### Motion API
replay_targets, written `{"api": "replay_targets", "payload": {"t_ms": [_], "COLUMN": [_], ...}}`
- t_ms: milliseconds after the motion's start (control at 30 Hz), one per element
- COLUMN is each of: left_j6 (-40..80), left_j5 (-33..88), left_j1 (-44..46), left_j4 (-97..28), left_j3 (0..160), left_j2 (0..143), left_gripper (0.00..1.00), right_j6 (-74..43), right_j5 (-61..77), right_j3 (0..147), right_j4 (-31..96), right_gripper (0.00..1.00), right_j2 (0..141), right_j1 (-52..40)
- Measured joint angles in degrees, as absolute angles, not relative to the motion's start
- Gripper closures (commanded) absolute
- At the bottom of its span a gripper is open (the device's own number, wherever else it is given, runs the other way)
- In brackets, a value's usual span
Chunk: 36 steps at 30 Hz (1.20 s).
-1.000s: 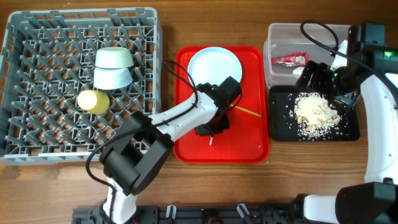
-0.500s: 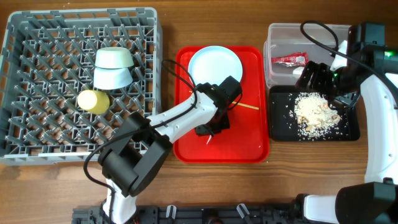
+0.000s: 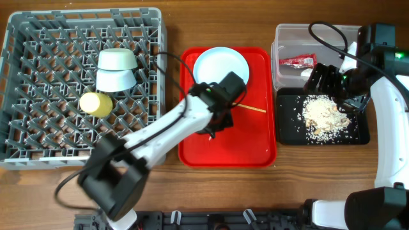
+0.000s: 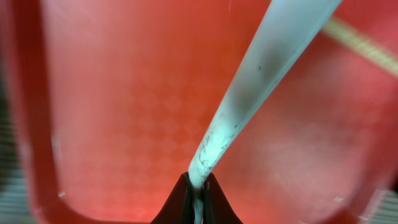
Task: Sort waste into correct bins and load items into the dishwasher rack
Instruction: 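Grasp the white fork with the left gripper and lift it, then drop the white fork into the dish rack with the left gripper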
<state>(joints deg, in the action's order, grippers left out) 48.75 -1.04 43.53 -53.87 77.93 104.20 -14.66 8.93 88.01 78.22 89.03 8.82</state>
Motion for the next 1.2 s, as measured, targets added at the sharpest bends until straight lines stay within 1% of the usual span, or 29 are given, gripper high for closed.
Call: {"api": "replay_targets", "payload": {"t_ms": [133, 267, 333, 467, 567, 733, 767, 800, 833, 867, 933, 967, 1067, 1167, 1200], "left_j6": [48.6, 43.0, 38.0, 30.8, 27.9, 25.0, 24.5, 24.3, 24.1, 23.4, 23.0, 22.9, 23.0, 23.4, 24.3], "left_j5": [-3.7, -5.3, -5.6, -4.4, -3.1, 0.0, 0.5, 0.8, 1.0, 1.4, 1.8, 2.0, 2.6, 5.5, 6.5], "left_j1": [40.1, 31.8, 26.1, 17.4, 12.6, 9.0, 8.9, 8.9, 8.9, 8.9, 8.9, 8.9, 8.9, 9.0, 9.2], "left_j4": [-53.7, -51.1, -50.9, -51.8, -51.9, -51.8, -51.8, -51.8, -51.8, -51.8, -51.8, -51.8, -51.7, -51.3, -51.0], "left_j3": [77.9, 78.0, 78.0, 77.9, 77.9, 77.9, 77.9, 77.9, 77.9, 77.9, 77.9, 77.9, 77.9, 77.9, 77.9], "left_j2": [97.6, 92.1, 90.8, 91.1, 91.8, 94.8, 95.5, 95.9, 96.2, 96.5, 96.7, 96.7, 96.7, 96.7, 96.7], "left_gripper": [0.96, 0.96, 0.96, 0.96, 0.96, 0.96, 0.85, 0.79, 0.75, 0.66, 0.55, 0.47, 0.41, 0.41, 0.39], "right_j6": [-14.7, -14.7, -14.7, -14.7, -14.7, -14.7, -14.7, -14.7, -14.7, -14.7, -14.7, -14.7, -14.7, -14.7, -14.7], "right_j5": [8.9, 8.9, 8.9, 8.9, 8.9, 8.9, 8.9, 8.9, 8.9, 8.9, 8.9, 8.9, 8.9, 8.9, 8.9], "right_j3": [88.0, 88.0, 88.0, 88.0, 88.0, 88.0, 88.0, 88.0, 88.0, 88.0, 88.0, 88.0, 88.0, 88.0, 88.0], "right_j4": [78.2, 78.2, 78.2, 78.3, 78.3, 78.4, 78.4, 78.5, 78.5, 78.7, 78.8, 78.8, 78.8, 78.8, 78.8], "right_gripper": [0.00, 0.00, 0.00, 0.00, 0.00, 0.00, 0.00, 0.01, 0.00, 0.00, 0.00, 0.00, 0.00, 0.00, 0.00], "right_j2": [89.0, 89.0, 89.0, 89.0, 89.0, 89.0, 89.0, 89.0, 89.0, 89.0, 89.0, 89.0, 89.0, 89.0, 89.0], "right_j1": [8.8, 8.8, 8.8, 8.8, 8.8, 8.8, 8.8, 8.8, 8.8, 8.8, 8.8, 8.8, 8.8, 8.8, 8.8]}}
